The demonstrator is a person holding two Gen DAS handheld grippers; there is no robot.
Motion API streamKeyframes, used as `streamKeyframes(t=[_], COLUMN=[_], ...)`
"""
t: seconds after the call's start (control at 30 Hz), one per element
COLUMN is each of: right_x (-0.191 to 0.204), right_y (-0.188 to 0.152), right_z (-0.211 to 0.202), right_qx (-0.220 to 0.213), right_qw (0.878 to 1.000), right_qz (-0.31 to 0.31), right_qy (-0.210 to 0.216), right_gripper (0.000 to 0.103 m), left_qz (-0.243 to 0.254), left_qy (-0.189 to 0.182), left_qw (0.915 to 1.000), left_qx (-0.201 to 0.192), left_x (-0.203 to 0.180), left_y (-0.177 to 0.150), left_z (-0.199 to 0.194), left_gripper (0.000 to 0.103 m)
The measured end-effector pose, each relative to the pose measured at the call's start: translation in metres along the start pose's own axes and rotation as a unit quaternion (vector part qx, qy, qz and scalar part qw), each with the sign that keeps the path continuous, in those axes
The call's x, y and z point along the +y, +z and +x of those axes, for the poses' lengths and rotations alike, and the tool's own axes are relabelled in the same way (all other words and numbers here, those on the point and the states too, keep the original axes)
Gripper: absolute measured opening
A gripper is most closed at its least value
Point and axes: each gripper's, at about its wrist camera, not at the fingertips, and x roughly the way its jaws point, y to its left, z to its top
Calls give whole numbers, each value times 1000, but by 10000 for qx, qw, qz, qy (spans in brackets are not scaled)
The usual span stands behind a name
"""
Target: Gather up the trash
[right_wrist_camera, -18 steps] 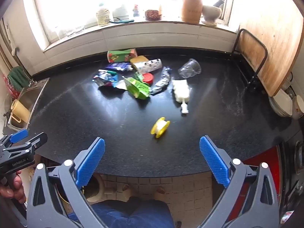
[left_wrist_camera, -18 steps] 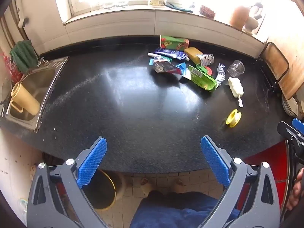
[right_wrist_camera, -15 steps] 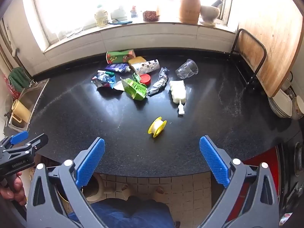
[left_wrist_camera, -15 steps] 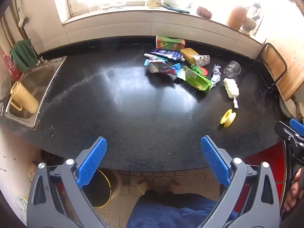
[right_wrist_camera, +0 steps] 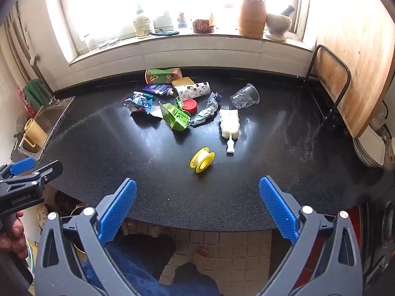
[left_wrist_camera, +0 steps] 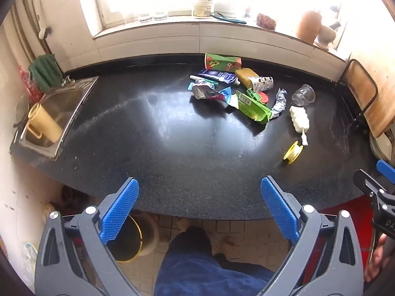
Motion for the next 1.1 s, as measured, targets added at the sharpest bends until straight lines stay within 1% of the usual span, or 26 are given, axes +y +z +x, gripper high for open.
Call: streamKeyframes(t=[0.13,0.2,0.33,0.5,0.73,0.83,1.1], right_x=[-6,-7,-8,-10,-15,-15,-8], right_y=[-1,-2,-2,-1,2,4,12], right_z=[-3,-5,-3,-7,-6,-7,-7], right_qx=[0,-76,-11,-52,-47,-59,-154], right_qw=[9999,9999,9998,9998,9995,9996,9994], right_qz=[113,79,120,64,171,155,158], right_qy=[118,87,147,175,243,249,259], right_gripper=[97,97,97,97,97,97,97], left_qz=[99,120,176,231,203,149,203], left_qy=[26,9,-10,30,101,83,57], left_qw=[9999,9999,9998,9997,9997,9999,9998], left_qx=[-9,-49,-18,-71,-1,-1,-34], left_x=[-11,-14,-23,-29,-27,-23,-24], left_y=[-1,-1,-1,-2,0,2,11], left_z=[-4,-6,-7,-11,-9,-10,-4], left_gripper=[96,96,96,96,96,96,96])
